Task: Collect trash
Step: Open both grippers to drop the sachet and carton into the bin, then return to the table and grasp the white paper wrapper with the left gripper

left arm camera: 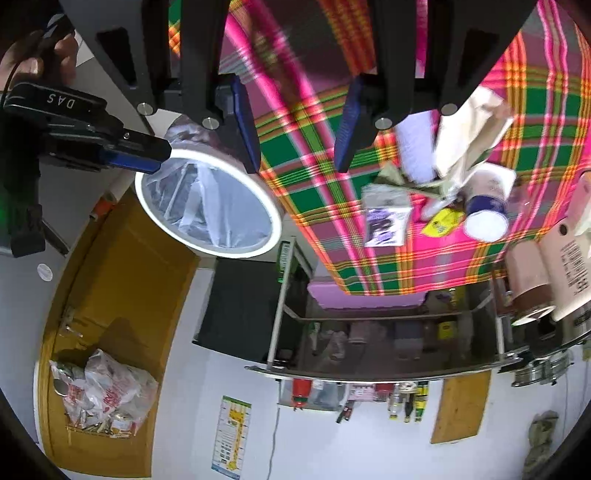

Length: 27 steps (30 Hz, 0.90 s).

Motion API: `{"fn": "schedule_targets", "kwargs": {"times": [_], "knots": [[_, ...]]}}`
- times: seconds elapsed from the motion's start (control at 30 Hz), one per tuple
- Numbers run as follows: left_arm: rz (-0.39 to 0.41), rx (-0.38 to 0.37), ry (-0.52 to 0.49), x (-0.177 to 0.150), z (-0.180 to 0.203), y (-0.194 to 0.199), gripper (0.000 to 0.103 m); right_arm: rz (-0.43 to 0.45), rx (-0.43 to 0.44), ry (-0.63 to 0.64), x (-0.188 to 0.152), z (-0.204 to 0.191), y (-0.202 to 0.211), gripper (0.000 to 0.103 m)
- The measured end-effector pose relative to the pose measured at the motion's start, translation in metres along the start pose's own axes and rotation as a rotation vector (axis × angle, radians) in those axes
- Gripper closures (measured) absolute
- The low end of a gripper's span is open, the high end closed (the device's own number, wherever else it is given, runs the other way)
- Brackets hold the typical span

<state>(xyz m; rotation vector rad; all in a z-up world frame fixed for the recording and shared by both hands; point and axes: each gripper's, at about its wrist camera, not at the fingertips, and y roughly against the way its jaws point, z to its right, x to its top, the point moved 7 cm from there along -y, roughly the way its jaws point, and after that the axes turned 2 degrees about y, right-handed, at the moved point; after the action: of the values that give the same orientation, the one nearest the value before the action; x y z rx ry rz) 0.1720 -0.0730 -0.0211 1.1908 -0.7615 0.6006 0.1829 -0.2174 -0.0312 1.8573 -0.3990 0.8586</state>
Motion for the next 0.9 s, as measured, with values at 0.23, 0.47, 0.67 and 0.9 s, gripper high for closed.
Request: {"fn": "schedule_targets", "kwargs": {"times": [0.23,0.47,0.67,0.9], "knots": [[0.009,0.068,0.026,-0.014,-0.032,0.017,0.060,-0.018,0.050,0.029,-0.006,-0.026,-0.011,0.074],[0.017,0.148,0.058,-0.022,-0.067,0.026,0.060,-0.039,0.093,0.056,-0.009,-0.048,-0.023,0.066],[0.029,0.221,0.090,-0.025,-0.100,0.031,0.056,-0.061,0.109,0.077,-0.011,-0.060,-0.032,0.066],[0.012,0.266,0.122,-0.028,-0.133,0.024,0.054,-0.085,0.111,0.083,-0.010,-0.065,-0.043,0.065]]}}
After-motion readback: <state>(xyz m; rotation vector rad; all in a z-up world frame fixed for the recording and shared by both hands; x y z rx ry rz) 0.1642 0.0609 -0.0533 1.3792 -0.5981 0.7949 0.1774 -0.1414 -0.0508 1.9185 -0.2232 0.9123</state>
